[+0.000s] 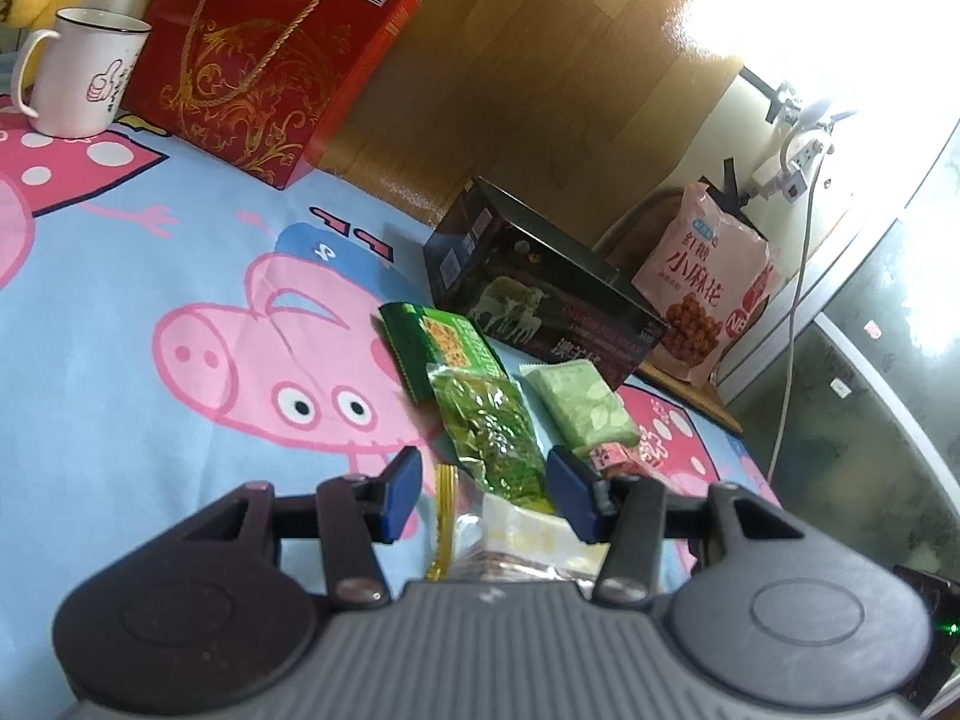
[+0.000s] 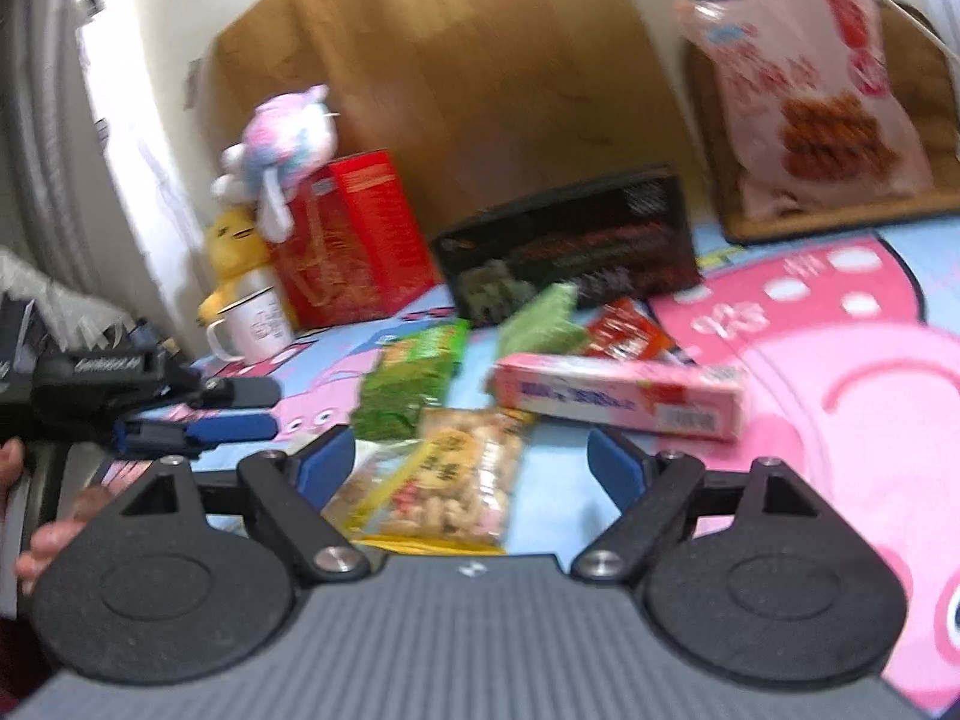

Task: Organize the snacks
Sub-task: 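Grasp the clear bread-cake packet with the left gripper and lift it, then carry the bread-cake packet into the black box and open the left gripper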

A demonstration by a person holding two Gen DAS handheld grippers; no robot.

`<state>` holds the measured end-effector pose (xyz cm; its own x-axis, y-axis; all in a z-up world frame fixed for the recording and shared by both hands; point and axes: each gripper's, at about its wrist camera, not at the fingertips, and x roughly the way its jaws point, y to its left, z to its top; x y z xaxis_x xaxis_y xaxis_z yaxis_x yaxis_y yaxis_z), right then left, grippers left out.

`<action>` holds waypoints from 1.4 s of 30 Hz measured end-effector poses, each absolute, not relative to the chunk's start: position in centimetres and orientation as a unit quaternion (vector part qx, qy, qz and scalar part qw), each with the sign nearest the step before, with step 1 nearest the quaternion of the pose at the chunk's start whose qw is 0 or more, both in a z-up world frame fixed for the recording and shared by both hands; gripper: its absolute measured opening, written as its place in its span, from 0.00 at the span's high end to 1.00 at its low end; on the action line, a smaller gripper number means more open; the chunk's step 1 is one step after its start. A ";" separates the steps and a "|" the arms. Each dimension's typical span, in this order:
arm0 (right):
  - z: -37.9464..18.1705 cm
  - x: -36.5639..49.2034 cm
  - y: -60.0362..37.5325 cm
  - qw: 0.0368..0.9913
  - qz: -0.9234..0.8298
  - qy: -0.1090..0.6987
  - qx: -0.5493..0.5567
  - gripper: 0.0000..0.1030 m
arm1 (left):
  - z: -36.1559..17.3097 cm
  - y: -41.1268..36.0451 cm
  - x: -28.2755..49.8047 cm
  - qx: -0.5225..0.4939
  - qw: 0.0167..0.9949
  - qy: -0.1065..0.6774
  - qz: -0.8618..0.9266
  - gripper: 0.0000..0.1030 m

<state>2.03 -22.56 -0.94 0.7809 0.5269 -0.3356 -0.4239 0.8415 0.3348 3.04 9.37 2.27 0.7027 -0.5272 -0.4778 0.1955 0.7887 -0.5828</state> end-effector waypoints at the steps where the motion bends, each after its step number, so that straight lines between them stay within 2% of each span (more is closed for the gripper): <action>1: -0.7 2.0 -22.3 0.934 0.264 0.214 0.114 0.16 | 2.3 9.6 2.9 -0.256 0.886 0.328 -0.207 0.54; 8: -0.3 2.0 -20.0 0.909 0.335 0.242 0.058 0.18 | 1.5 9.8 2.4 -0.270 0.865 0.349 -0.240 0.54; 10: -0.3 2.0 -19.0 0.903 0.347 0.251 0.029 0.28 | 1.3 9.3 2.3 -0.263 0.862 0.353 -0.250 0.54; 13: -0.4 1.9 -17.6 0.898 0.354 0.259 -0.020 0.37 | 0.7 8.2 2.5 -0.249 0.857 0.367 -0.261 0.53; 15: -0.5 1.7 -16.8 0.898 0.355 0.255 -0.048 0.37 | 0.2 7.6 2.6 -0.239 0.858 0.374 -0.259 0.47; 18: -0.7 2.0 -16.0 0.895 0.359 0.257 -0.057 0.37 | 0.1 7.2 2.6 -0.238 0.860 0.374 -0.254 0.47; 24: -1.4 2.7 -14.7 0.891 0.362 0.266 -0.067 0.35 | 0.1 7.6 2.7 -0.245 0.857 0.377 -0.250 0.51; 29: -0.9 2.6 -14.4 0.894 0.361 0.255 -0.074 0.41 | 0.3 8.0 2.8 -0.260 0.854 0.379 -0.246 0.55; 36: 1.4 3.1 -14.9 0.911 0.352 0.204 -0.071 0.43 | 4.0 6.9 4.2 -0.236 0.873 0.340 -0.259 0.55; 42: 4.4 7.3 -16.7 0.928 0.330 0.162 -0.066 0.43 | 7.9 4.1 9.3 -0.193 0.894 0.303 -0.268 0.55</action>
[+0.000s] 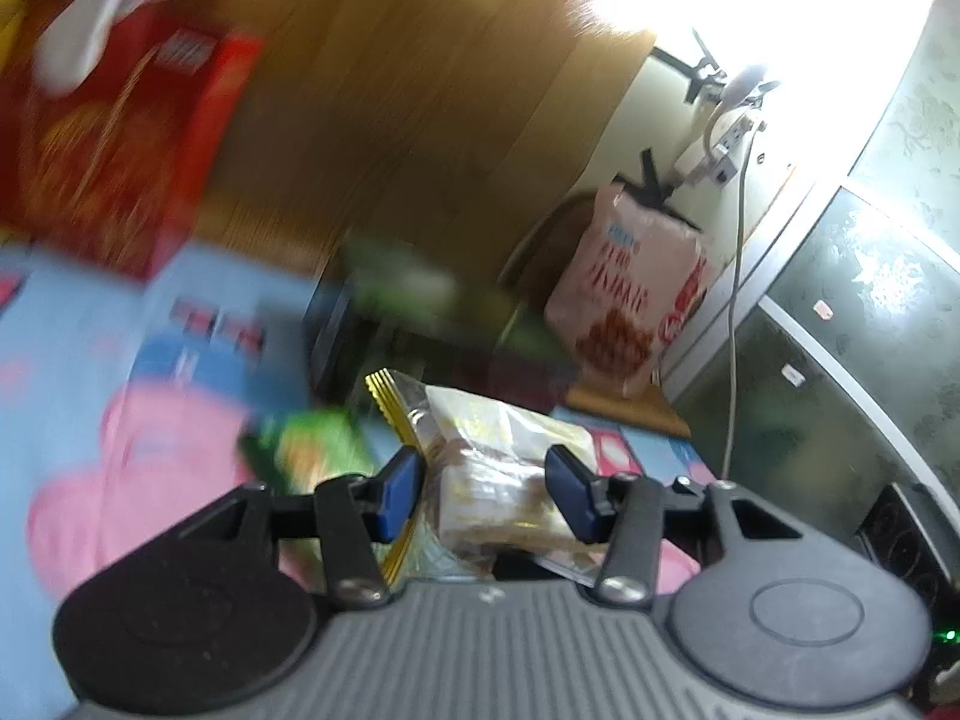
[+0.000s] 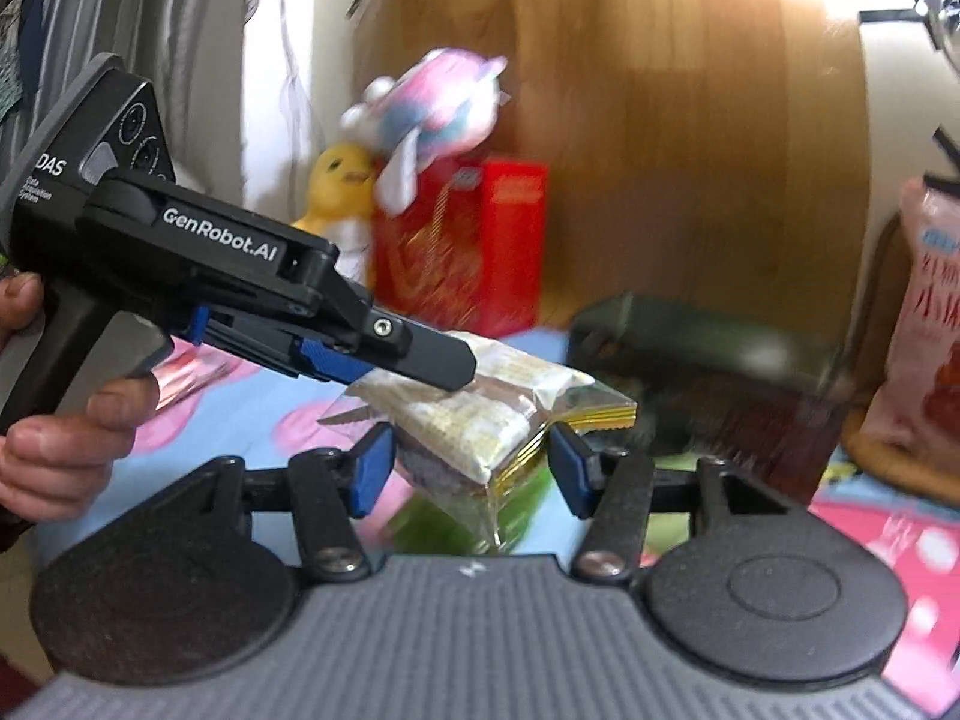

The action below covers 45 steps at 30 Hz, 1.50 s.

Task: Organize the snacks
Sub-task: 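Carry the bread-cake packet into the black box and open the left gripper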

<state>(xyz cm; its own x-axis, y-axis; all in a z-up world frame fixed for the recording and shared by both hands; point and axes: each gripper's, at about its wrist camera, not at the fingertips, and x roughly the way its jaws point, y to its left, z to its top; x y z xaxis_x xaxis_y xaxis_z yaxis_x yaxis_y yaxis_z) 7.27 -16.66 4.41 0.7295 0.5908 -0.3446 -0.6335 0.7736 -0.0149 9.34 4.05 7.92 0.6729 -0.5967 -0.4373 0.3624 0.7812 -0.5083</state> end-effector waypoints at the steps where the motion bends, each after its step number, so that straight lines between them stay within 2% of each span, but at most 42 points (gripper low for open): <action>1: 4.9 8.4 -17.1 0.930 0.326 0.157 -0.064 0.43 | 8.5 3.4 10.5 -0.188 0.897 0.297 -0.268 0.55; 7: 7.3 15.7 -19.9 0.942 0.297 0.156 -0.027 0.43 | 10.1 0.0 18.0 -0.171 0.909 0.279 -0.259 0.55; 13: 6.0 20.1 -21.5 0.960 0.231 0.157 -0.023 0.43 | 8.4 -1.5 22.7 -0.184 0.902 0.307 -0.239 0.52; 17: 5.7 19.5 -24.6 0.963 0.218 0.153 0.044 0.43 | 8.1 -0.9 21.4 -0.183 0.905 0.301 -0.239 0.51; 21: 5.1 17.5 -25.9 0.963 0.214 0.157 0.053 0.43 | 7.8 0.5 19.3 -0.196 0.898 0.305 -0.250 0.46; 23: 4.6 16.4 -26.5 0.957 0.223 0.172 0.066 0.43 | 7.2 0.7 17.6 -0.191 0.897 0.308 -0.252 0.42; 27: 3.1 15.3 -26.6 0.941 0.237 0.221 0.102 0.43 | 5.4 1.6 14.5 -0.185 0.893 0.325 -0.250 0.42; 28: 2.6 15.1 -26.3 0.934 0.245 0.237 0.107 0.46 | 5.0 1.9 13.8 -0.184 0.895 0.327 -0.243 0.42; 32: 1.8 13.9 -24.3 0.921 0.264 0.264 0.110 0.54 | 3.8 4.4 11.2 -0.207 0.894 0.335 -0.215 0.42; 38: 1.6 11.2 -19.3 0.899 0.334 0.271 0.080 0.54 | 2.3 7.8 9.2 -0.234 0.891 0.347 -0.176 0.42; 45: 0.8 11.2 -16.5 0.894 0.328 0.302 0.044 0.53 | 0.6 9.3 8.5 -0.251 0.887 0.352 -0.162 0.42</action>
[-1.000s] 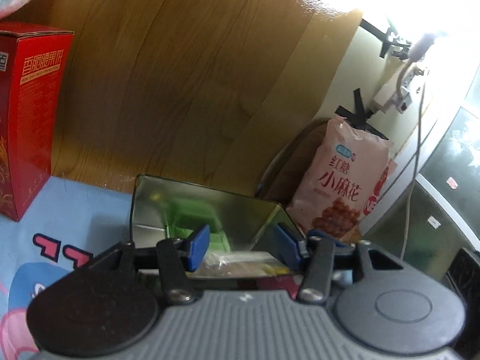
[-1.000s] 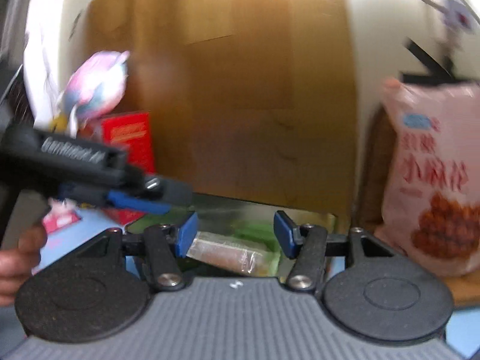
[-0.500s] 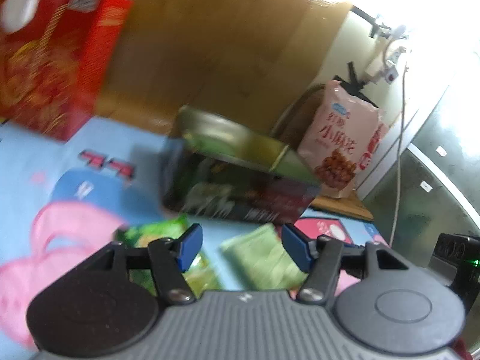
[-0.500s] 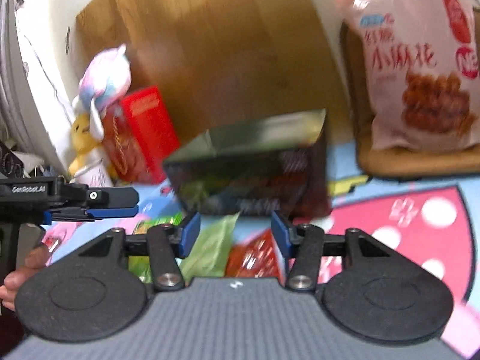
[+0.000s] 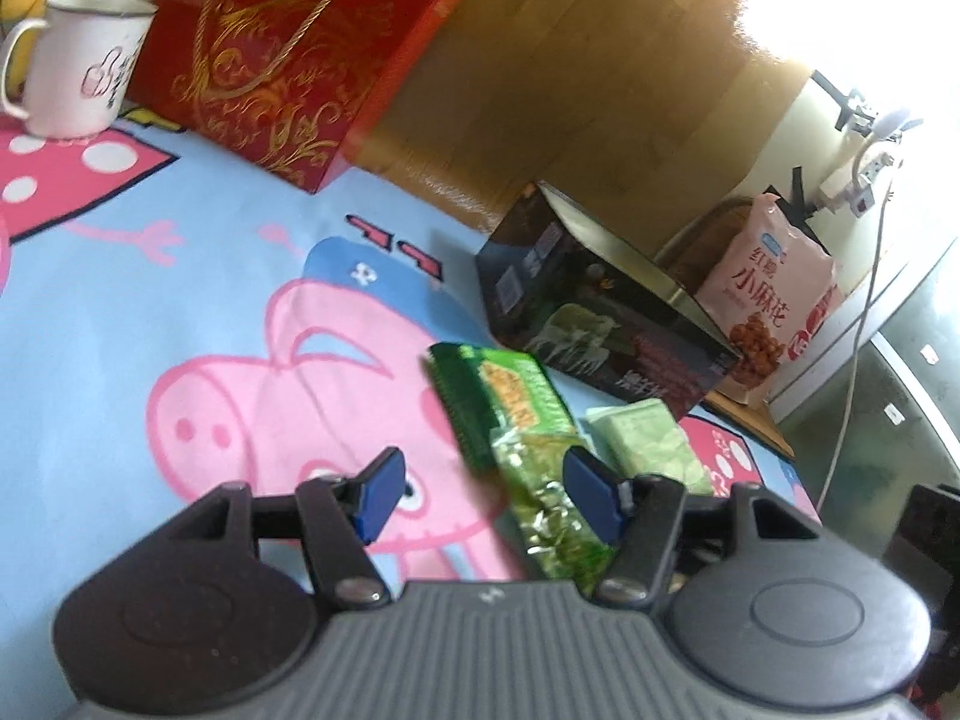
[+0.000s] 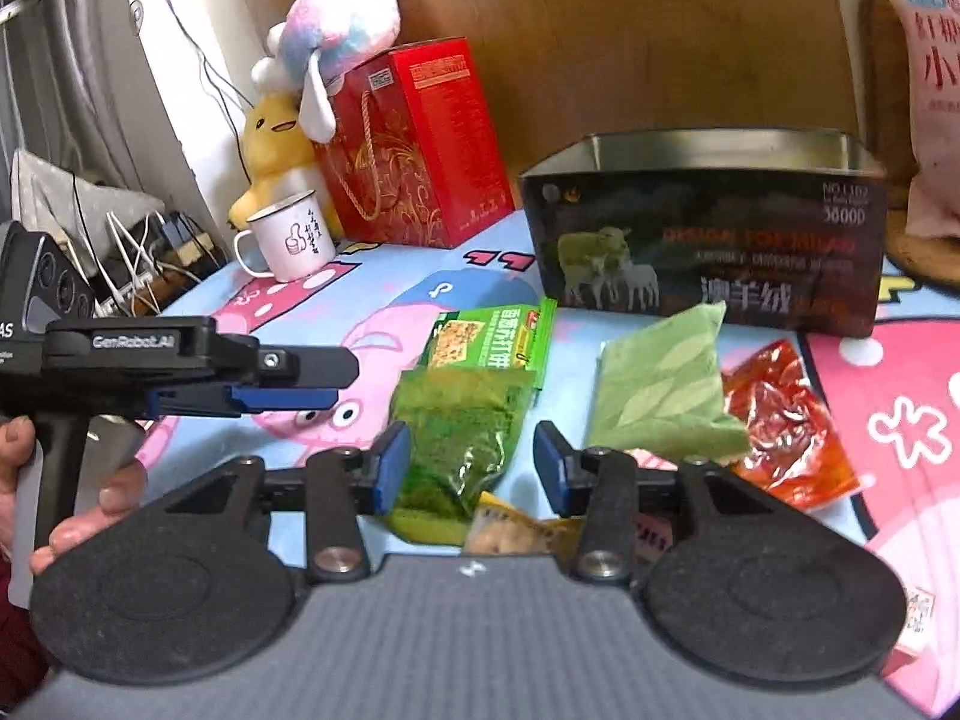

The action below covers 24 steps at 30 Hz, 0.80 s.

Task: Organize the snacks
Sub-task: 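Withdraw the left gripper from the box back over the snacks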

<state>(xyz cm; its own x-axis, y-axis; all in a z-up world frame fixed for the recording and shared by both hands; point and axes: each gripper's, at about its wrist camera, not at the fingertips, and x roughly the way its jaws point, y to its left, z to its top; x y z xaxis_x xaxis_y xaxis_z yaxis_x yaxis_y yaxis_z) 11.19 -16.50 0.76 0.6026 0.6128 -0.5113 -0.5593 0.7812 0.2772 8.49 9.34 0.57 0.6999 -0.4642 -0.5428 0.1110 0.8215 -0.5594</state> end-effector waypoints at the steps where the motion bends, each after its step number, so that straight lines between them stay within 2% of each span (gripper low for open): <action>1: 1.0 10.9 -16.5 0.900 0.322 0.293 0.041 0.53 | 0.3 9.3 8.5 -0.251 0.887 0.353 -0.163 0.42; 7: 2.0 11.1 -19.1 0.942 0.234 0.239 0.036 0.53 | 0.1 8.6 8.1 -0.231 0.895 0.340 -0.173 0.42; 12: 2.5 12.3 -23.0 0.953 0.171 0.238 0.082 0.53 | 0.0 8.1 7.7 -0.213 0.903 0.331 -0.174 0.41; 20: 2.2 10.9 -27.2 0.951 0.130 0.234 0.156 0.53 | 0.1 7.6 7.6 -0.198 0.906 0.329 -0.180 0.31; 24: 0.8 9.0 -27.3 0.944 0.152 0.259 0.136 0.53 | 0.0 7.6 7.7 -0.202 0.904 0.329 -0.186 0.29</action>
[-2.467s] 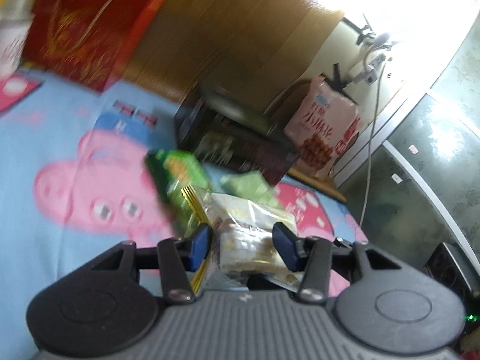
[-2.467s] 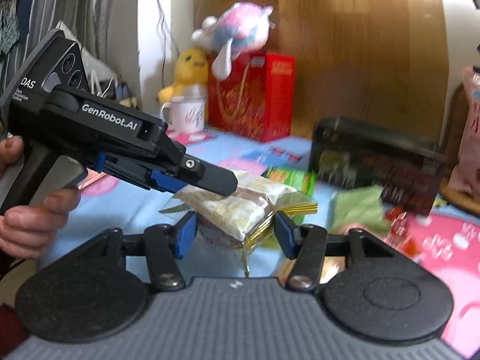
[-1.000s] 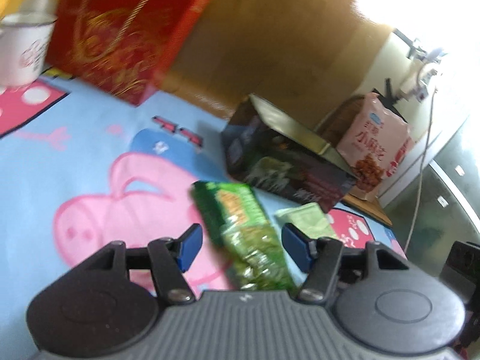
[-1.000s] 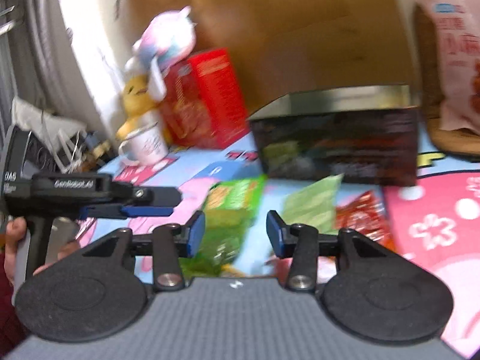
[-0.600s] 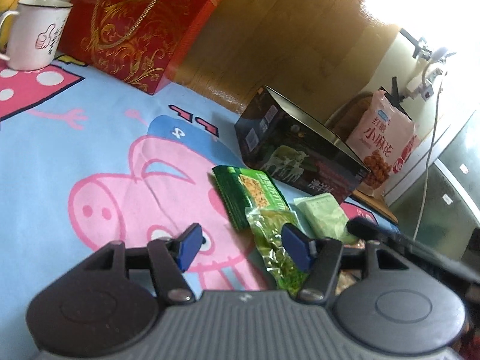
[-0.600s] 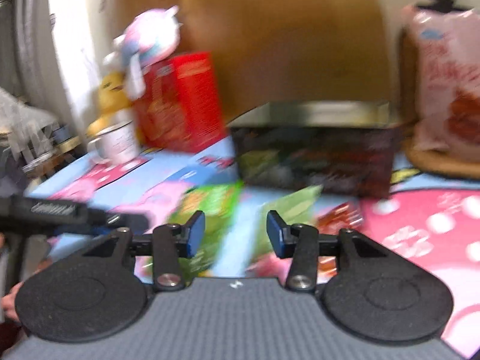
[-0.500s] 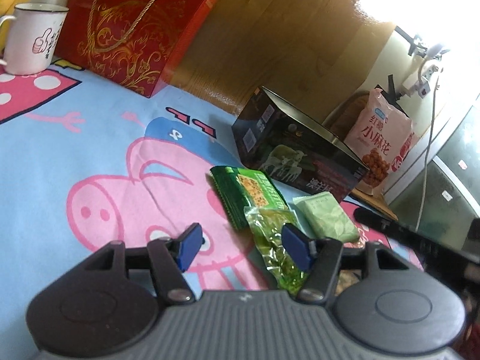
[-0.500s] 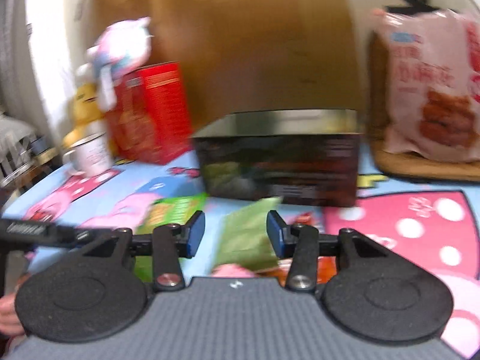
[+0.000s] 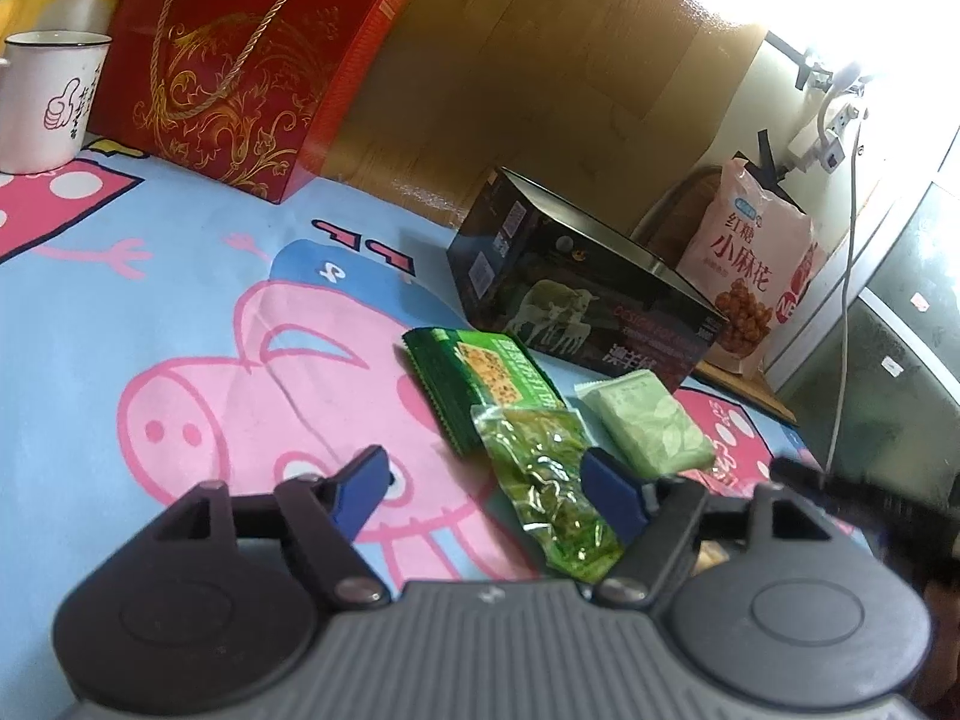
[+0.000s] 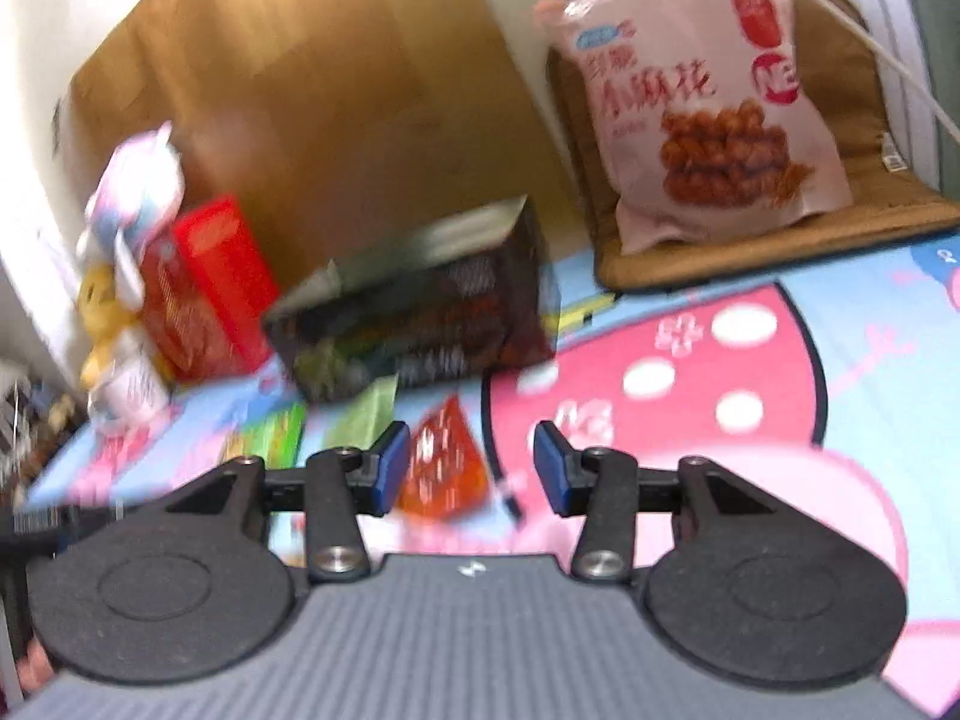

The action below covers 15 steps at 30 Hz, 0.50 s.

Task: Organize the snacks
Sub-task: 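Withdraw the left gripper from the box back over the snacks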

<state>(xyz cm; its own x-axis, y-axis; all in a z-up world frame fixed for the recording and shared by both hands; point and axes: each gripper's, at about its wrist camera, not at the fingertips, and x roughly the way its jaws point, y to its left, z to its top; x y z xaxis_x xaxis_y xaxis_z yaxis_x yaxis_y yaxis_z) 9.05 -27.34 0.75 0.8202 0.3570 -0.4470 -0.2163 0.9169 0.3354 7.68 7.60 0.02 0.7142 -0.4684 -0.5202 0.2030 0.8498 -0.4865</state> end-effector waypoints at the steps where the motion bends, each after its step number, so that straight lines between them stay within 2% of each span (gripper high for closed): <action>1: 0.5 8.7 -27.3 0.943 0.157 0.265 0.125 0.53 | 0.0 7.6 7.7 -0.201 0.904 0.329 -0.186 0.29; 3: -0.1 8.0 -27.4 0.940 0.161 0.274 0.119 0.53 | 0.0 7.6 7.6 -0.202 0.904 0.328 -0.186 0.29; 6: -0.6 7.5 -28.2 0.939 0.152 0.277 0.133 0.43 | 0.0 7.7 7.5 -0.206 0.903 0.327 -0.187 0.29; 11: -0.8 7.1 -28.8 0.936 0.162 0.281 0.138 0.43 | 1.2 6.7 7.1 -0.202 0.901 0.323 -0.208 0.35; 15: -1.2 6.9 -28.2 0.935 0.174 0.284 0.120 0.43 | 3.3 3.1 7.4 -0.181 0.892 0.317 -0.265 0.37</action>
